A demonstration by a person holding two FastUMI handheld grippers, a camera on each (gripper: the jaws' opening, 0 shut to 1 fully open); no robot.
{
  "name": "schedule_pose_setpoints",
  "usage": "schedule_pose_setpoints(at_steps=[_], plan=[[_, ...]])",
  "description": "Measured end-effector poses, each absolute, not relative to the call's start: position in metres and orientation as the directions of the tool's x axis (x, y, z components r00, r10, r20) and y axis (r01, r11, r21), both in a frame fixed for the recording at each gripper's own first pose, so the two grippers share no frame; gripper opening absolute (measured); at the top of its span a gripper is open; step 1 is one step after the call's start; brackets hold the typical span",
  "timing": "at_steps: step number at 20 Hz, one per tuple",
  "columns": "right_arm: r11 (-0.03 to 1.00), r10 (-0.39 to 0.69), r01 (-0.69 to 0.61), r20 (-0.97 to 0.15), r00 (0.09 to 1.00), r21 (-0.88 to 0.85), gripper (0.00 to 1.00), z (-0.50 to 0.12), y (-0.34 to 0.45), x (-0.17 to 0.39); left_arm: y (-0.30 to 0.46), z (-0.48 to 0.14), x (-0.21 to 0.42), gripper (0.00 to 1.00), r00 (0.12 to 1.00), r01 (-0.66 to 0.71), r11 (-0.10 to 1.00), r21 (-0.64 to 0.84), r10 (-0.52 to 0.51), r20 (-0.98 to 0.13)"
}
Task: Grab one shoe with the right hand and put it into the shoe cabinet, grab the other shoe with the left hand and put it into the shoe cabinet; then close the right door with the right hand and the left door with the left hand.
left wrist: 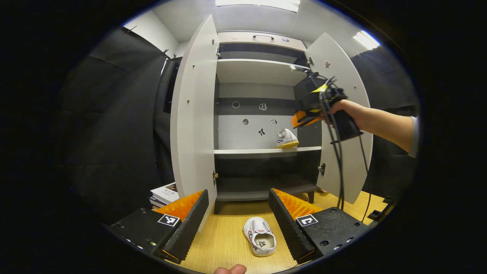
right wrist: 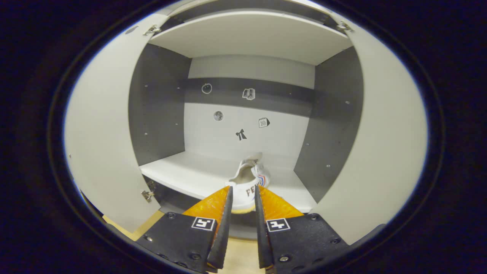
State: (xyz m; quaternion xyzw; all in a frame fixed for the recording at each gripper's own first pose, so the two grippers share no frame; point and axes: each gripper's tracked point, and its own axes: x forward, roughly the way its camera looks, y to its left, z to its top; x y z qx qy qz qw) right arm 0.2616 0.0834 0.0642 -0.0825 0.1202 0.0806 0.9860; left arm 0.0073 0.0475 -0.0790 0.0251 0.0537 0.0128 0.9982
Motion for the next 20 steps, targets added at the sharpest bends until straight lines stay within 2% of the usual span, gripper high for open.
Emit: schedule_pose_setpoints(at_steps=[1,2,3,6,7,10,12,13,15,20], plan=[[0.977,0.148,-0.178,-0.226,0.963,-0.118,0.43,0.054,0.078,0.241,0.044,-0.082,0.008,0.95,0.994,-0.014,0.999,0.051,0.020,-0.108],[0.981,0.153,-0.174,-0.195,0.969,-0.092,0.37,0.043,0.073,0.219,0.041,-0.085,0.008,0.95,0.994,-0.006,0.999,0.050,0.012,-0.113],[0.985,0.144,-0.157,-0.158,0.977,-0.072,0.37,0.034,0.065,0.199,0.038,-0.090,0.008,0.95,0.993,0.000,0.999,0.045,0.005,-0.119],[0.992,0.076,-0.082,-0.067,0.995,-0.096,0.43,-0.002,0.041,0.144,0.026,-0.101,0.005,0.95,0.991,0.030,0.999,0.013,-0.028,-0.133],[0.992,0.047,-0.053,-0.055,0.997,-0.114,0.53,-0.017,0.035,0.127,0.023,-0.105,0.004,0.95,0.990,0.038,0.999,0.007,-0.037,-0.138],[0.996,0.050,-0.054,-0.057,0.997,-0.066,0.63,-0.052,0.032,0.075,0.019,-0.120,0.003,0.95,0.986,0.050,0.999,0.014,-0.047,-0.159],[0.997,0.057,-0.059,-0.044,0.997,-0.048,0.74,-0.062,0.028,0.052,0.017,-0.133,0.003,0.95,0.981,0.057,0.998,0.021,-0.052,-0.185],[0.998,0.052,-0.054,-0.042,0.998,-0.045,0.87,-0.067,0.023,0.042,0.016,-0.143,0.004,0.95,0.977,0.060,0.998,0.023,-0.054,-0.208],[0.999,0.038,-0.039,-0.035,0.999,-0.034,0.92,-0.070,0.016,0.029,0.017,-0.165,0.006,0.95,0.964,0.067,0.997,0.031,-0.056,-0.259],[1.000,0.002,-0.002,0.003,1.000,-0.012,0.92,-0.061,0.002,0.014,0.021,-0.227,0.018,0.96,0.890,0.048,0.998,-0.038,-0.060,-0.452]])
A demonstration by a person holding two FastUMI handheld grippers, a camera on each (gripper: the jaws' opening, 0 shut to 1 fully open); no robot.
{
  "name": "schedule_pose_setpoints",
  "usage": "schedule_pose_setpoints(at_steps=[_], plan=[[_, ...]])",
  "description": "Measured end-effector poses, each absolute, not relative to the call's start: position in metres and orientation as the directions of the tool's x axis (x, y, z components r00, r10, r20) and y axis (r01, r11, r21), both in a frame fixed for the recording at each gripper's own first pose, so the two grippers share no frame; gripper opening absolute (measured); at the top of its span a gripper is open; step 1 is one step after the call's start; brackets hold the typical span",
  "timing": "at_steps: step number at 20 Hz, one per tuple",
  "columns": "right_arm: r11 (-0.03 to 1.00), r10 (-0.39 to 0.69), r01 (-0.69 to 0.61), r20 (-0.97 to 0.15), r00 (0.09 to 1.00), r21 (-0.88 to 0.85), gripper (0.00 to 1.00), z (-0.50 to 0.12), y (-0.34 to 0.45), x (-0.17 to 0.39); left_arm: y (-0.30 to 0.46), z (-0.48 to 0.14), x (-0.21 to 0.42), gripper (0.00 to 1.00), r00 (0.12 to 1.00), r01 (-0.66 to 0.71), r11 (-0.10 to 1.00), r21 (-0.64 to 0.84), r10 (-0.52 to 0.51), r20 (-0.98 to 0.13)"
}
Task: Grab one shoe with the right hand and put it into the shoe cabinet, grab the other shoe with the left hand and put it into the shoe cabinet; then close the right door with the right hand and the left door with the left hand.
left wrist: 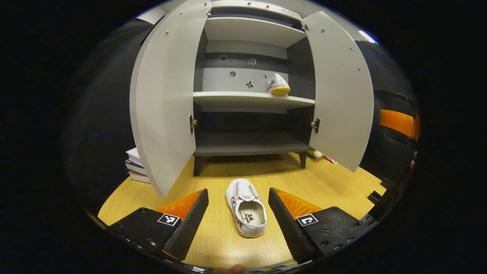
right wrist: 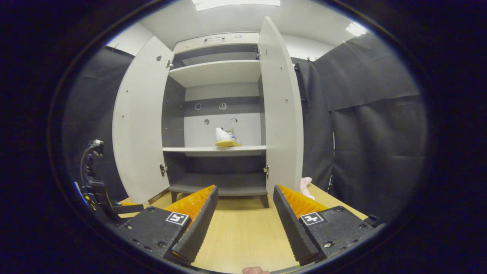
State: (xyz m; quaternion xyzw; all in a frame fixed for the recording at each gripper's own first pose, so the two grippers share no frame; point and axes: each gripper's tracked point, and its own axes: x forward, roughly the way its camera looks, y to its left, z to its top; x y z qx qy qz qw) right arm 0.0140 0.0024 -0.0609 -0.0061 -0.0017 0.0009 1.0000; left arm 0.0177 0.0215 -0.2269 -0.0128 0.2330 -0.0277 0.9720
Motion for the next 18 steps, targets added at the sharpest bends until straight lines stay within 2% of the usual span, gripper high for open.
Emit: schedule_pose_setpoints(at_steps=[4,8,14,18], plan=[[1.000,0.007,-0.007,0.009,1.000,-0.004,0.92,-0.056,-0.003,0.012,0.027,-0.279,0.027,0.96,0.805,0.055,0.999,0.000,-0.044,-0.592],[1.000,0.017,-0.017,0.000,1.000,0.000,0.92,-0.055,-0.007,0.012,0.028,-0.322,0.042,0.96,0.735,0.075,0.997,0.029,-0.036,-0.677],[1.000,0.000,0.000,-0.008,1.000,-0.001,0.92,-0.053,-0.017,0.013,0.034,-0.364,0.076,0.95,0.677,0.074,0.997,0.012,-0.042,-0.735],[1.000,-0.012,0.012,-0.006,1.000,0.011,0.92,-0.048,-0.022,0.020,0.032,-0.369,0.105,0.94,0.713,0.086,0.996,0.005,-0.058,-0.699]])
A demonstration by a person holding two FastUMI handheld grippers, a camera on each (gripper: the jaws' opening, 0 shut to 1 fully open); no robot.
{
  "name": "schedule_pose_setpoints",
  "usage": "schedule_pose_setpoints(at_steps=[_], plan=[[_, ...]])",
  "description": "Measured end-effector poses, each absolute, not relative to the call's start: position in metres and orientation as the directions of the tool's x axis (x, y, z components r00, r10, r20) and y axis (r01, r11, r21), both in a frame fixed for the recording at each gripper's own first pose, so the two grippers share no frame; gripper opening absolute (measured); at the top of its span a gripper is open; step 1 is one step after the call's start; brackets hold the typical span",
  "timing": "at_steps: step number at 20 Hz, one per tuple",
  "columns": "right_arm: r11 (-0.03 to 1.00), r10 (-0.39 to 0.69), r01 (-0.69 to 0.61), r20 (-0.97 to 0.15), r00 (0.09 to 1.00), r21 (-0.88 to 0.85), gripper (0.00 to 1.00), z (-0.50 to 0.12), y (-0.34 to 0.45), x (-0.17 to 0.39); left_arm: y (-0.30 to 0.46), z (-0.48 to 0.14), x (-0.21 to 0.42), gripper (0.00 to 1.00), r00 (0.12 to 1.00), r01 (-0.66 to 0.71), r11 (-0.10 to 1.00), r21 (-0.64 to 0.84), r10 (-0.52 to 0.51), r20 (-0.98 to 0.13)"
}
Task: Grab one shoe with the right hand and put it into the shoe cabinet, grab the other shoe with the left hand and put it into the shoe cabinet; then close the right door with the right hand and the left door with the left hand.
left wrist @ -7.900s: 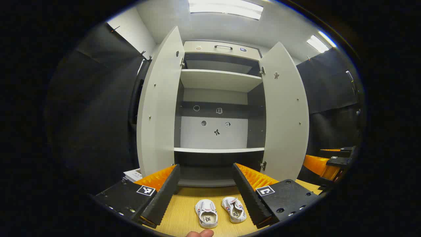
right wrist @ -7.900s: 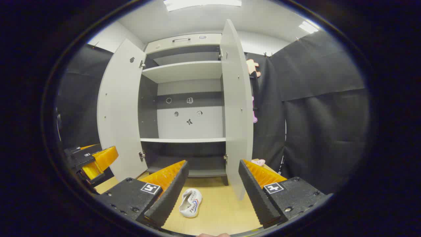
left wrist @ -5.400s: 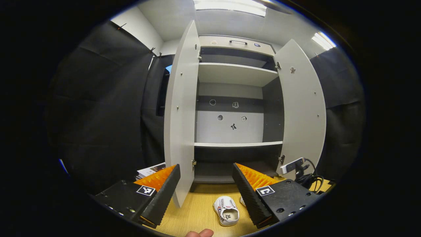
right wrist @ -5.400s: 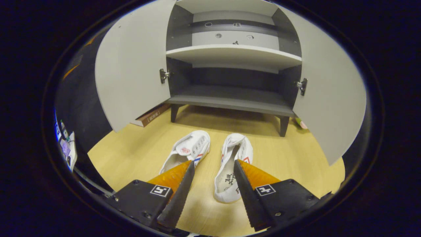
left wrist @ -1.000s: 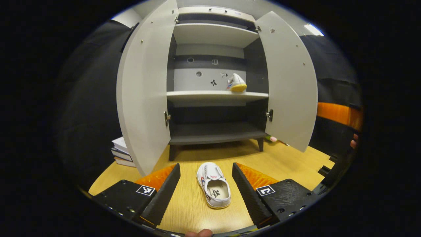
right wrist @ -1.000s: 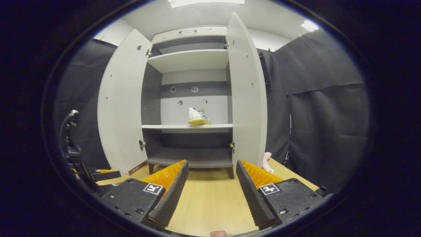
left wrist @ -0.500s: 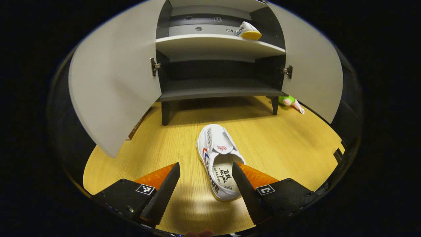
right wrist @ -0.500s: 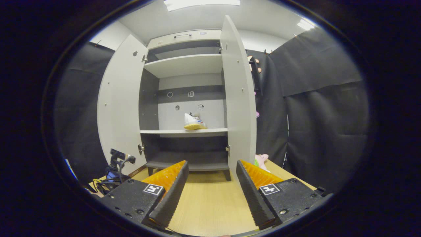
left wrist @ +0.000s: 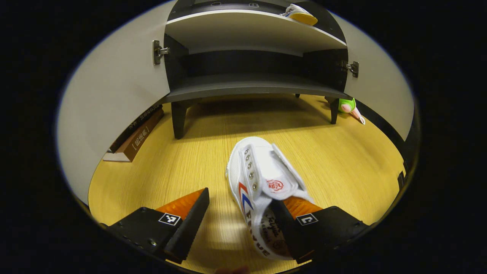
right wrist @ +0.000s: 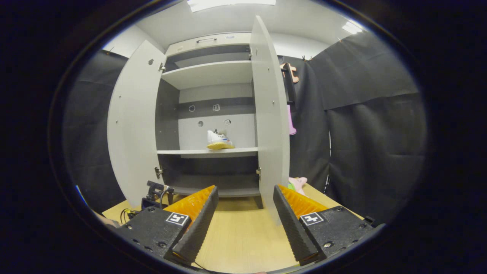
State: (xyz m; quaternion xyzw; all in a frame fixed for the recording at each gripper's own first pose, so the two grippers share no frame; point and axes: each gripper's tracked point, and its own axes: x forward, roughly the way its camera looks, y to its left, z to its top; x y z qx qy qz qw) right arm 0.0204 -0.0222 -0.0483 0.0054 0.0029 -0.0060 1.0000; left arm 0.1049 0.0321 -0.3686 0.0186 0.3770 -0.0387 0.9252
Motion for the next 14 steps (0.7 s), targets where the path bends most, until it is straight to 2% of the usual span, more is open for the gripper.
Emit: schedule_pose_setpoints(at_steps=[2,5,8,9,10,11,12,14], plan=[[1.000,-0.013,0.013,-0.004,1.000,0.015,0.92,-0.046,-0.022,0.026,0.024,-0.369,0.110,0.93,0.725,0.102,0.994,-0.031,-0.096,-0.682],[1.000,-0.012,0.012,-0.012,1.000,0.010,0.92,-0.047,-0.021,0.033,0.019,-0.371,0.116,0.67,0.746,0.111,0.993,-0.040,-0.110,-0.657],[1.000,0.002,-0.002,-0.017,1.000,0.008,0.92,-0.047,-0.015,0.038,0.025,-0.373,0.120,0.62,0.765,0.097,0.995,-0.032,-0.095,-0.637],[1.000,0.008,-0.008,-0.021,1.000,0.007,0.92,-0.048,-0.013,0.041,0.033,-0.372,0.119,0.69,0.768,0.074,0.997,-0.019,-0.069,-0.637],[1.000,0.010,-0.010,-0.026,1.000,0.004,0.92,-0.050,-0.011,0.043,0.042,-0.370,0.123,0.43,0.783,0.043,0.999,0.012,-0.026,-0.621],[1.000,0.014,-0.014,-0.031,0.999,0.001,0.92,-0.051,-0.009,0.045,0.050,-0.373,0.122,0.32,0.778,0.020,0.999,0.034,0.006,-0.629],[1.000,0.018,-0.018,-0.034,0.999,-0.003,0.92,-0.052,-0.006,0.045,0.048,-0.368,0.124,0.07,0.795,0.022,0.999,0.029,0.000,-0.606],[1.000,0.021,-0.022,-0.039,0.999,-0.013,0.92,-0.052,-0.003,0.045,0.044,-0.358,0.118,0.01,0.802,0.015,1.000,0.006,-0.009,-0.598]])
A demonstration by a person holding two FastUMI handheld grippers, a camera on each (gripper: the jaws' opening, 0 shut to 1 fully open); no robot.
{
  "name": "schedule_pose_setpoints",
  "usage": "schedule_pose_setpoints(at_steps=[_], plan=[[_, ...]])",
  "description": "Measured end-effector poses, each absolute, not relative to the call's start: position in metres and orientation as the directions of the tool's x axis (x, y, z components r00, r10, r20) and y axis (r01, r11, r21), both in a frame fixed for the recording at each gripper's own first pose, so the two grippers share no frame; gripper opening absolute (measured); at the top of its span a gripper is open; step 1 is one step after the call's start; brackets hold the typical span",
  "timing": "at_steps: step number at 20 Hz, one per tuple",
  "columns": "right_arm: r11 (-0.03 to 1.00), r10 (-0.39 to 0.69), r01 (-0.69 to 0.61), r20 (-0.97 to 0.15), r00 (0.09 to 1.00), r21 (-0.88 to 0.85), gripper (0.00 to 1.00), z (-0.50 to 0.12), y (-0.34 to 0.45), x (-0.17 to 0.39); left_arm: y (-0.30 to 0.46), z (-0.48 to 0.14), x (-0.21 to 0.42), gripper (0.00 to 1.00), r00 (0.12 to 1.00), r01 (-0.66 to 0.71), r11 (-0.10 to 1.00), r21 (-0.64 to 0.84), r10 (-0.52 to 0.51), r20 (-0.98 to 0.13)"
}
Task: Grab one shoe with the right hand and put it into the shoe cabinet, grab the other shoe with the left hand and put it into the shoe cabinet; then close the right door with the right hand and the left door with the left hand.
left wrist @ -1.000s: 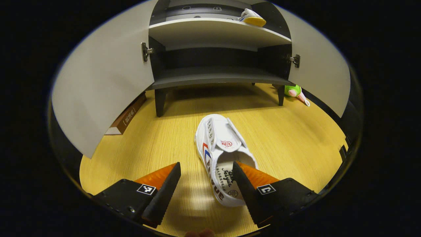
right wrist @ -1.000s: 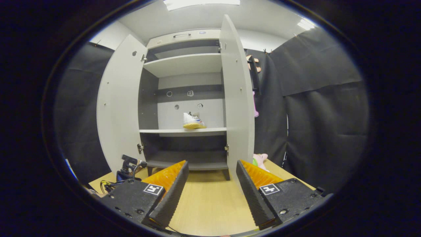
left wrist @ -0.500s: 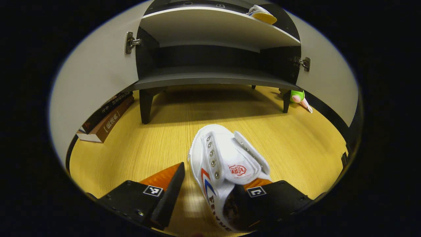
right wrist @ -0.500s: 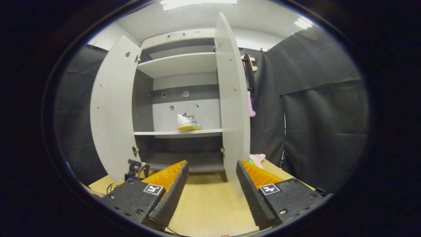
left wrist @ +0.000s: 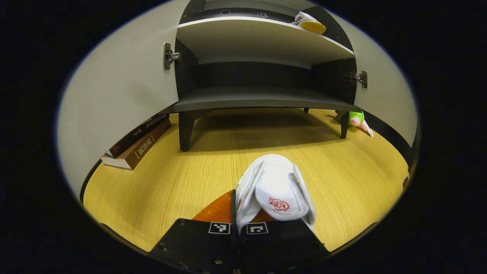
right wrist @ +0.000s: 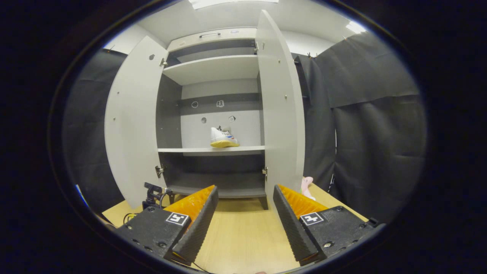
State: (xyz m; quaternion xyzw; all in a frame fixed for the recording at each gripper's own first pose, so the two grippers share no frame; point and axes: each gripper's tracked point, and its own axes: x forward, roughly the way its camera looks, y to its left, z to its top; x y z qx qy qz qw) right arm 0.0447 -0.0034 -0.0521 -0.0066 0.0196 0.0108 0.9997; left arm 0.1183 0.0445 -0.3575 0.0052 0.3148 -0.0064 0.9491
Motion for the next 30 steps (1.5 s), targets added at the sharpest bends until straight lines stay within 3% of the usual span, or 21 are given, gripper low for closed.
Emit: schedule_pose_setpoints(at_steps=[8,12,14,18,23,30], plan=[[0.998,0.059,-0.059,-0.021,0.998,-0.020,0.91,-0.047,0.015,0.049,0.028,-0.172,0.094,0.00,0.929,-0.075,0.990,-0.123,0.024,-0.369],[0.995,0.094,-0.094,-0.019,0.995,-0.022,0.92,-0.046,0.025,0.047,0.021,-0.060,0.129,0.00,0.981,-0.052,0.993,-0.110,0.030,-0.191],[0.994,0.106,-0.106,-0.013,0.994,-0.020,0.92,-0.044,0.028,0.044,0.019,-0.021,0.157,0.00,0.987,-0.054,0.994,-0.099,0.038,-0.157],[0.994,0.105,-0.105,-0.007,0.994,-0.022,0.92,-0.042,0.025,0.039,0.036,0.022,0.252,0.00,0.972,-0.129,0.986,-0.105,0.105,-0.208],[0.997,0.078,-0.078,-0.019,0.997,-0.005,0.92,-0.043,0.013,0.040,0.042,0.015,0.337,0.00,0.920,-0.181,0.983,-0.041,0.154,-0.362],[1.000,-0.009,0.008,-0.005,1.000,-0.021,0.92,-0.045,-0.016,0.042,0.057,-0.039,0.389,0.00,0.800,-0.250,0.968,0.014,0.214,-0.561]])
